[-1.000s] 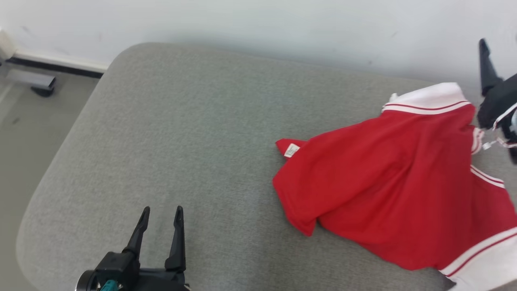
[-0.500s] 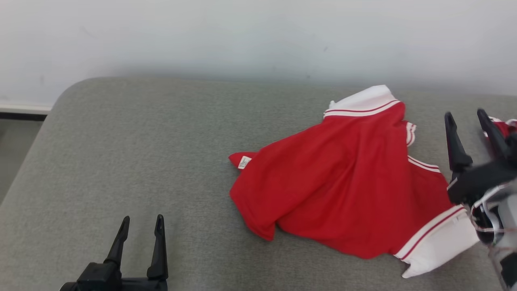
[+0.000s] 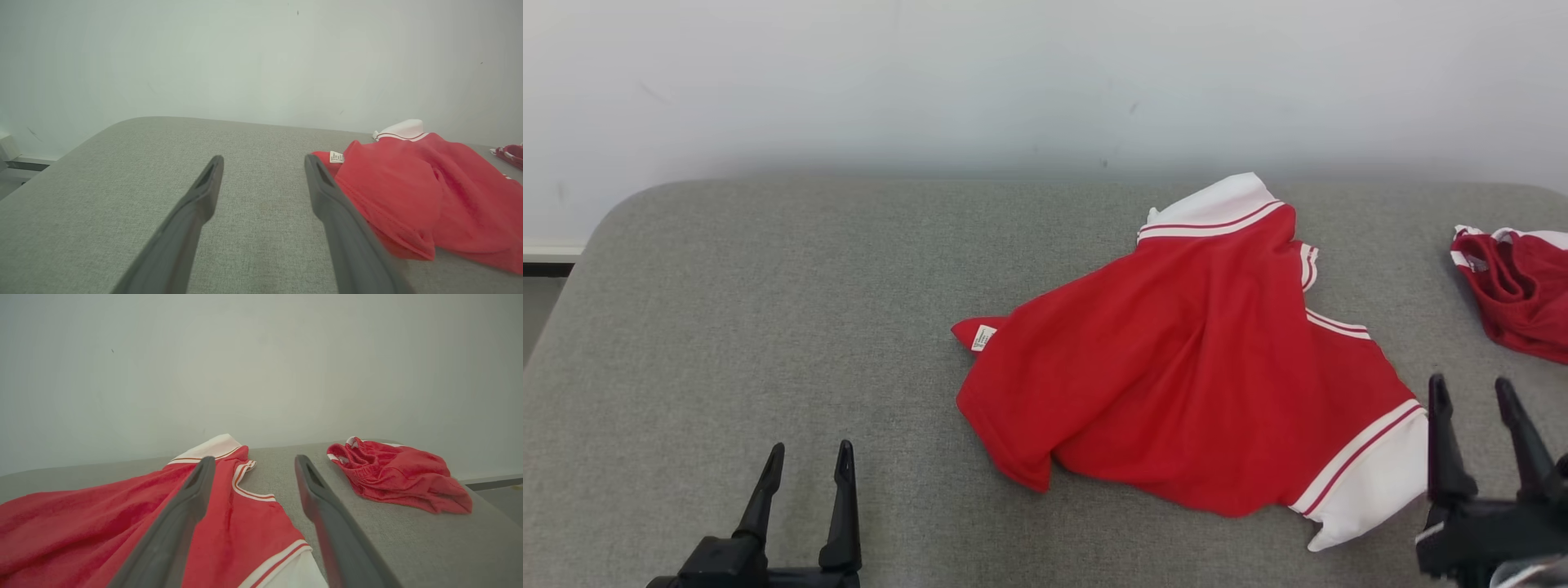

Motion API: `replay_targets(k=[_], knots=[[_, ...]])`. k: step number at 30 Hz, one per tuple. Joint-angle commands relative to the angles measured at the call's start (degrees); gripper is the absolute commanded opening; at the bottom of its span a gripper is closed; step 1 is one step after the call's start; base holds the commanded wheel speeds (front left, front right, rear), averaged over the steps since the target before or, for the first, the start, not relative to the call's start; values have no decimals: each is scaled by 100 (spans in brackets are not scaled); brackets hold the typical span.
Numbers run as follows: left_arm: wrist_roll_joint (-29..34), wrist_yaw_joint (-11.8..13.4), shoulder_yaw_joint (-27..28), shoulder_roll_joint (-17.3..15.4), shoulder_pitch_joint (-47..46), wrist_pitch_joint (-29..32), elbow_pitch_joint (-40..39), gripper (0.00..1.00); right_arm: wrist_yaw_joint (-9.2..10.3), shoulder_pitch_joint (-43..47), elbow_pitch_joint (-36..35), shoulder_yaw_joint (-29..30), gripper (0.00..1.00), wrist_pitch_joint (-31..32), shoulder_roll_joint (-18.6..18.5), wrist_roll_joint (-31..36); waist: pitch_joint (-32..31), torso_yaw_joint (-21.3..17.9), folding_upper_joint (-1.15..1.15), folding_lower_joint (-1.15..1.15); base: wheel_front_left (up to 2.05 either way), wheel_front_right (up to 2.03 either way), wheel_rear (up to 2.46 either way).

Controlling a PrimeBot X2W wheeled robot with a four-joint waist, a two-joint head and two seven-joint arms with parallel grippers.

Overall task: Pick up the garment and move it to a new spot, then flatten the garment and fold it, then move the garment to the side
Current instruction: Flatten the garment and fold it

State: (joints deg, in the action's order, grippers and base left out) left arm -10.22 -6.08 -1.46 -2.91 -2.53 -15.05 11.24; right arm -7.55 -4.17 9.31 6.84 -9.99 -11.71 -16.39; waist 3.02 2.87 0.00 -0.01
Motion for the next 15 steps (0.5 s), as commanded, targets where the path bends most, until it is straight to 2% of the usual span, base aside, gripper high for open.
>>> replay_targets(k=[1,7,15], knots=[[20,-21,7,3,56,-17,-12,100,15,64,-51,14,100,12,40,42,8,-9,0,1,0,0,0],[-8,-33,-130,4,-13,-17,42,100,15,685,-838,183,100,303,490,250,70,-60,0,1,0,0,0],[-53,-60,-457,3,-95,-17,148,100,15,931,-1144,-72,100,333,619,312,99,-73,0,1,0,0,0]])
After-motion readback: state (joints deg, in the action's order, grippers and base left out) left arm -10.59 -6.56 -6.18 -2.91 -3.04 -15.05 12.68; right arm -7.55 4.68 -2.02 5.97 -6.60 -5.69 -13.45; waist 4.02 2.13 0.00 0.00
